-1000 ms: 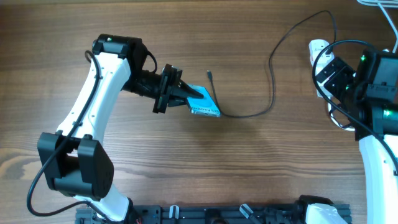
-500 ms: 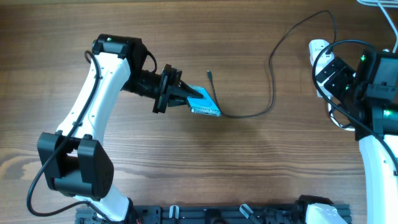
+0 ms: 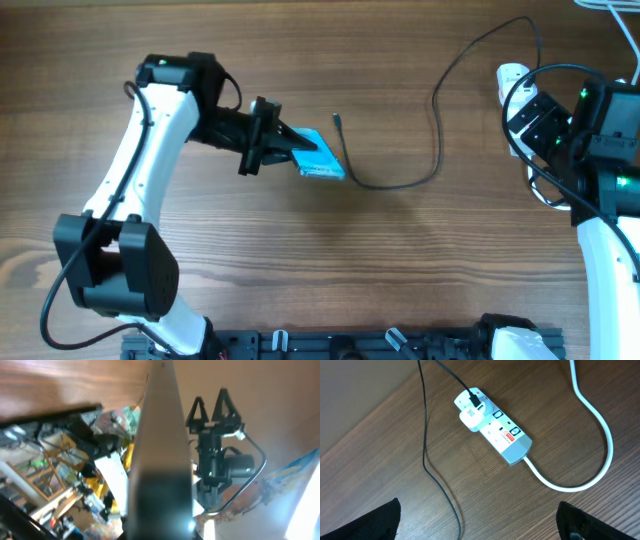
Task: Plug charger to phone and switch on socket
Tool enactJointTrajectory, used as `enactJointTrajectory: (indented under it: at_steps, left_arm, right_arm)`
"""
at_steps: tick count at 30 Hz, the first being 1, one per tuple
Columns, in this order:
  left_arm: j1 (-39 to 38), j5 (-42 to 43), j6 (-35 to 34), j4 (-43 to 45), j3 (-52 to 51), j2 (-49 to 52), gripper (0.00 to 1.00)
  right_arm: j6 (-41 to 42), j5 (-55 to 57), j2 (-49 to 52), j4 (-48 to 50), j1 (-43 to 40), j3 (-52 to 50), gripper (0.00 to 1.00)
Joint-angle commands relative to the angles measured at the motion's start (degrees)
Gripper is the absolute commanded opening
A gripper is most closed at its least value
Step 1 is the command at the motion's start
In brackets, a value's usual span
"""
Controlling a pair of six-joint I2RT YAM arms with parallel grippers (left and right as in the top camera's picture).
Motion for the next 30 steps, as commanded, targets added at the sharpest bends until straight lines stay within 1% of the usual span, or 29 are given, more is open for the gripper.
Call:
enactJointTrajectory:
  at_steps: [1,3,4,9,12,18,20,21,22,23,24,25,26,28,30]
  left_arm:
    - [3.98,-5.07,-4.48,5.62,0.48,-1.86,0.04]
    - [5.88,-10.21,-4.46,11.17,0.48,-1.86,0.04]
    - [6.62,-11.32,-4.46,13.44,0.48,-1.86,0.04]
    - [10.82,-13.57,-4.48,24.70,0.48,-1.84,0.04]
    - [11.96,-21.18,-5.97,26.14,0.48,-1.84,0.04]
    - [11.96,-36.30,-5.95,28.09,0.48,-1.84,0.04]
    - [11.93,-37.44,-6.36,27.96,0.46,-1.79,0.04]
    - [11.93,-37.40,-9.49,26.82,0.46,-1.77,0.04]
    - [11.96,-36.00,-13.99,24.72,0.46,-1.79,0.04]
    - [11.96,-31.91,-18.40,21.97,0.46,-1.79,0.04]
    - [11.93,-26.16,-21.24,19.32,0.46,-1.77,0.04]
    - [11.93,-21.09,-22.62,17.16,0.46,-1.77,0.04]
    - [11.93,-10.64,-23.28,13.49,0.46,-1.79,0.07]
    - [11.67,-1.70,-23.28,11.80,0.46,-1.79,0.04]
    - [10.80,4.09,-23.28,11.67,0.46,-1.79,0.04]
  right_arm:
    - [-1.09,1.05,0.42,-0.04,-0.13,0.20,1.00]
    - [-1.14,1.05,0.42,-0.04,-0.13,0.20,1.00]
    - [-1.11,1.05,0.42,-0.04,-0.13,0.20,1.00]
    - [-1.11,1.05,0.42,-0.04,-0.13,0.20,1.00]
    - [-1.09,1.05,0.42,-0.02,-0.13,0.20,1.00]
    - [-0.66,0.52,0.42,0.00,-0.13,0.20,1.00]
    - [0.87,-2.14,0.42,-0.04,-0.13,0.20,1.00]
    - [1.57,-4.15,0.42,-0.07,-0.13,0.20,1.00]
    - [2.29,-6.36,0.42,-0.13,-0.13,0.20,1.00]
    - [2.27,-9.01,0.42,-0.11,-0.13,0.20,1.00]
    - [2.27,-11.30,0.42,-0.35,-0.13,0.20,1.00]
    - [2.19,-13.20,0.42,-0.74,-0.13,0.20,1.00]
    - [1.88,-14.88,0.42,-1.27,-0.13,0.20,1.00]
    - [2.03,-16.22,0.42,-2.01,-0.13,0.20,1.00]
    - [2.05,-16.65,0.42,-2.14,-0.13,0.20,1.00]
